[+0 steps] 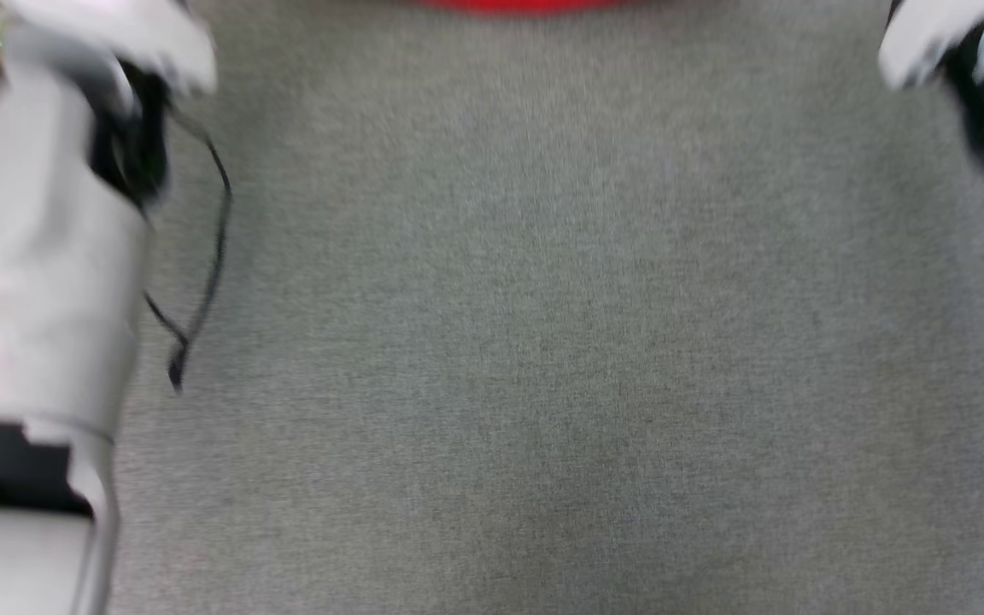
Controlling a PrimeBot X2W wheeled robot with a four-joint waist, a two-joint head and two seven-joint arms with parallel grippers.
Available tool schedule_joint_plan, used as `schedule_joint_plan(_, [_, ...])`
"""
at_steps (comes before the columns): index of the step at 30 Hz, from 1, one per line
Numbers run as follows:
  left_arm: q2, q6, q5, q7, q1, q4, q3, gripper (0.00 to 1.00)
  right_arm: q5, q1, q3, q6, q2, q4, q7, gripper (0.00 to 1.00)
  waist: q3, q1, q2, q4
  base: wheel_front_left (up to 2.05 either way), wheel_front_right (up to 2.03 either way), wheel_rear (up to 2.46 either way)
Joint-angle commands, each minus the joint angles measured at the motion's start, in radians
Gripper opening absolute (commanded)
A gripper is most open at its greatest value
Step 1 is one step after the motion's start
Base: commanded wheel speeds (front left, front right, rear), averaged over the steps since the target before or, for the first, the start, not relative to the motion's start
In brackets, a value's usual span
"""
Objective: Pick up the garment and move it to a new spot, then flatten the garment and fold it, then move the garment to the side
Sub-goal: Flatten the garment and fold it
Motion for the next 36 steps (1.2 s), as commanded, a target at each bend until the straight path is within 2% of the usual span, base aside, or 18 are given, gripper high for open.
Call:
schedule_joint_plan(1, [-0.004,-0.003,-0.001,-0.007,0.042,-0.015,0.013,0.00,0.014,0.041,0.009,-0.001,-0.007,0.000,-0.008,0.00,-0.074,-0.0001,0.0000,0.021,0.00,0.00,0.00])
schedule_joint_plan(6, [-0.036,-0.008,0.013,-0.006,0.308,-0.088,0.054,0.00,0.079,0.274,0.049,-0.001,-0.023,-0.028,-0.033,0.00,-0.217,-0.0001,0.0000,0.030,0.00,0.00,0.00])
schedule_joint_plan(12, [-0.054,0.013,0.005,-0.006,0.607,-0.171,0.095,0.00,0.135,0.553,0.065,-0.001,-0.064,-0.140,-0.037,0.00,-0.369,-0.0001,0.0000,0.034,0.00,0.00,0.00])
schedule_joint_plan(19, [-0.034,0.057,-0.004,0.015,0.929,-0.296,0.102,0.00,0.159,0.890,0.016,-0.001,-0.111,-0.319,0.045,0.00,-0.512,-0.0001,0.0000,0.026,0.00,0.00,0.00])
schedule_joint_plan(23, [-0.013,0.102,-0.004,0.059,1.078,-0.407,0.097,0.00,0.162,1.072,-0.064,-0.001,-0.122,-0.430,0.122,0.00,-0.546,-0.0001,0.0000,0.033,0.00,0.00,0.00])
schedule_joint_plan(28, [0.016,0.166,-0.003,0.108,1.240,-0.556,0.100,0.00,0.112,1.288,-0.148,0.000,-0.086,-0.570,0.240,0.00,-0.560,-0.0001,0.0000,0.042,0.00,0.00,0.00])
schedule_joint_plan(35, [0.037,0.249,0.002,0.161,1.397,-0.736,0.104,0.00,0.020,1.494,-0.264,0.000,-0.004,-0.732,0.379,0.00,-0.564,-0.0001,0.0000,0.052,0.00,0.00,0.00])
schedule_joint_plan(36, [0.037,0.260,0.003,0.162,1.409,-0.755,0.108,0.00,0.013,1.511,-0.279,-0.001,0.009,-0.750,0.394,0.09,-0.563,-0.0001,0.0000,0.054,0.00,0.00,0.00])
